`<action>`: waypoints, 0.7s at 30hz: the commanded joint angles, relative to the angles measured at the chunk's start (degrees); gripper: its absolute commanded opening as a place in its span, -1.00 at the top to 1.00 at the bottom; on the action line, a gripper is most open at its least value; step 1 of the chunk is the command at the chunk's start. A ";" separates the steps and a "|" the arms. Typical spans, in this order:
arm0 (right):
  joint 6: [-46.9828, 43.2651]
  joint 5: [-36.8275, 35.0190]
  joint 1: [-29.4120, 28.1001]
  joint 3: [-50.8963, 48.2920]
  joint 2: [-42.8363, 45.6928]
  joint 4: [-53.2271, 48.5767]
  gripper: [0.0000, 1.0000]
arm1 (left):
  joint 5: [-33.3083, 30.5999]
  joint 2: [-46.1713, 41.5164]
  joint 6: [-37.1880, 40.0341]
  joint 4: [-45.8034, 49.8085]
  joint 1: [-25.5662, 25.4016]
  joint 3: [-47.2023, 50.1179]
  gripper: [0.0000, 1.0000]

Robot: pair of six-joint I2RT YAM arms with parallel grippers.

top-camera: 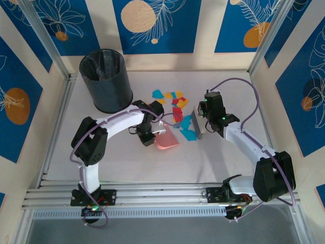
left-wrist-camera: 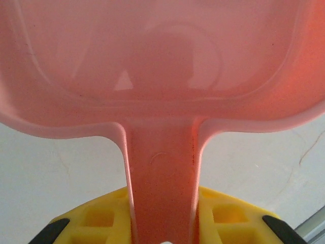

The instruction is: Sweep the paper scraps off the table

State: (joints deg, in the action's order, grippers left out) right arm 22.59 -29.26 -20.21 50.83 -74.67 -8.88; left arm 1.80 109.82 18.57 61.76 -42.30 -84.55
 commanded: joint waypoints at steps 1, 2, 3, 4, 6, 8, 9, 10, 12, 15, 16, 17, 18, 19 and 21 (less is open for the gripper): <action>0.48 4.01 -1.06 1.12 -1.88 -0.95 1.00 | -1.09 2.20 0.54 0.89 -0.81 -2.27 1.00; 0.52 4.56 -1.31 1.32 -2.23 -0.80 1.00 | -1.10 2.60 0.51 0.91 -0.86 -2.82 1.00; 0.38 5.12 -1.52 1.44 -2.49 -0.76 1.00 | -1.18 2.90 0.36 0.91 -0.90 -3.21 1.00; 0.28 5.64 -1.70 1.64 -2.69 -0.62 1.00 | -1.48 3.34 0.32 0.90 -0.86 -3.70 1.00; 0.13 6.57 -1.95 1.87 -2.99 -0.37 1.00 | -1.56 4.08 0.15 1.08 -0.88 -4.66 1.00; -0.18 7.69 -2.25 2.12 -3.28 -0.24 1.00 | -1.47 4.86 -0.19 1.34 -0.84 -5.75 1.00; -0.09 8.17 -2.35 2.23 -3.44 -0.17 1.00 | -1.45 5.23 -0.33 1.39 -0.85 -6.24 1.00; -0.09 8.91 -2.44 2.39 -3.69 -0.21 1.00 | -1.24 5.53 -0.39 1.59 -0.83 -6.68 1.00; 0.04 9.52 -2.69 2.61 -3.98 -0.26 1.00 | -1.26 6.12 -0.72 1.79 -0.85 -7.43 1.00; -0.11 10.31 -3.04 2.95 -4.00 -0.26 1.00 | -1.58 6.48 -0.90 1.83 -0.81 -7.99 1.00; -0.39 10.70 -3.11 3.02 -4.00 -0.53 1.00 | -1.79 6.58 -0.98 1.72 -0.92 -8.07 1.00; -0.44 10.64 -3.17 3.33 -4.06 -0.90 1.00 | -2.10 6.56 -1.31 1.70 -0.79 -8.23 1.00; -0.58 10.41 -3.26 3.48 -3.90 -1.33 1.00 | -2.24 6.56 -1.44 1.70 -0.85 -8.32 1.00; -0.78 10.21 -3.42 3.66 -3.64 -1.68 1.00 | -2.46 6.63 -1.66 1.63 -0.79 -8.35 1.00; -1.13 10.07 -3.52 3.97 -2.93 -2.27 1.00 | -2.94 6.63 -2.21 1.44 -0.81 -8.35 1.00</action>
State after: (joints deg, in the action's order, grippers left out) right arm 22.39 -20.91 -23.16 53.41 -77.82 -7.90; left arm 0.73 114.96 17.82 61.56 -42.52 -91.77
